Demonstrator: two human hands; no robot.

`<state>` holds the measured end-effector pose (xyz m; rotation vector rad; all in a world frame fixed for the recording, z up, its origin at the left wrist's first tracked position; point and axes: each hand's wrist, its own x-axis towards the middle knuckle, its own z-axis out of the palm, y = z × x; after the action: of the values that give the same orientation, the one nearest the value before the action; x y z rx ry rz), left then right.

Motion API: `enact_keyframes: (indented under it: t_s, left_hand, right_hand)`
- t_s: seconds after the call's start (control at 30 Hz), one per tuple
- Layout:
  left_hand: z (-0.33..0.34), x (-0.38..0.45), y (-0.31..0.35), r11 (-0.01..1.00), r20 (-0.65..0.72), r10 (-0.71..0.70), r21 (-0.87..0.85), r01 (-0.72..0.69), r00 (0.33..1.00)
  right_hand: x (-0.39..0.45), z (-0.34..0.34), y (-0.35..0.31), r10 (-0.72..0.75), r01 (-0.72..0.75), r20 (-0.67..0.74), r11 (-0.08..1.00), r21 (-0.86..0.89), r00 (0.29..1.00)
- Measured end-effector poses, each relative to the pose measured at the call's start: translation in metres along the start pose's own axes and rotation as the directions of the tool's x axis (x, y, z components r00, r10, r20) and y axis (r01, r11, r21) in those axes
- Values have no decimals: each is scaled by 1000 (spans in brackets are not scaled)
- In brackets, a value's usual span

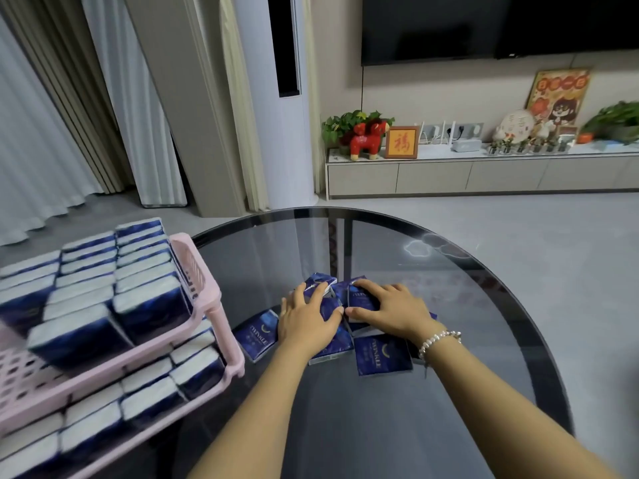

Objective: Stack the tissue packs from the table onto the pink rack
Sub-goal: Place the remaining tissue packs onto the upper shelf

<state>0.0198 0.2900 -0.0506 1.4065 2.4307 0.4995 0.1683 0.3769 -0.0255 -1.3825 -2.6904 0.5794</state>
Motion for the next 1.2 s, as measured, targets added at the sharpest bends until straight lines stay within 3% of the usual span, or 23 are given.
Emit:
enact_keyframes:
  t_s: [0.27, 0.47, 0.63, 0.67, 0.73, 0.83, 1.2]
  left_hand:
    - [2, -96, 0, 999, 54, 42, -22, -41, 998]
    - [-11, -134, -8, 966, 55, 100, 234, -110, 994]
    - [-39, -128, -12, 964, -163, 57, 266, -12, 985]
    - [-43, -123, -16, 966, -124, 36, 258, -3, 992]
    - [-50, -106, -24, 949, 93, 8, 314, -37, 996]
    - [-56, -81, -32, 882, 340, 7, 441, -166, 940]
    - [-82, -65, -25, 796, 407, 86, 521, -308, 909]
  right_hand:
    - [-93, 12, -3, -35, 35, -6, 999, -6, 999]
    - [-130, 15, -8, -68, 68, 22, 997, 27, 997]
    - [-134, 19, -16, -87, 88, -35, 996, 17, 996]
    - [-134, 21, -19, -91, 92, -76, 996, 7, 993]
    - [-132, 24, -26, -109, 109, -145, 994, -7, 983]
    - [-129, 28, -34, -120, 122, -165, 993, 5, 979]
    - [-127, 28, -38, -84, 101, -135, 986, 129, 987]
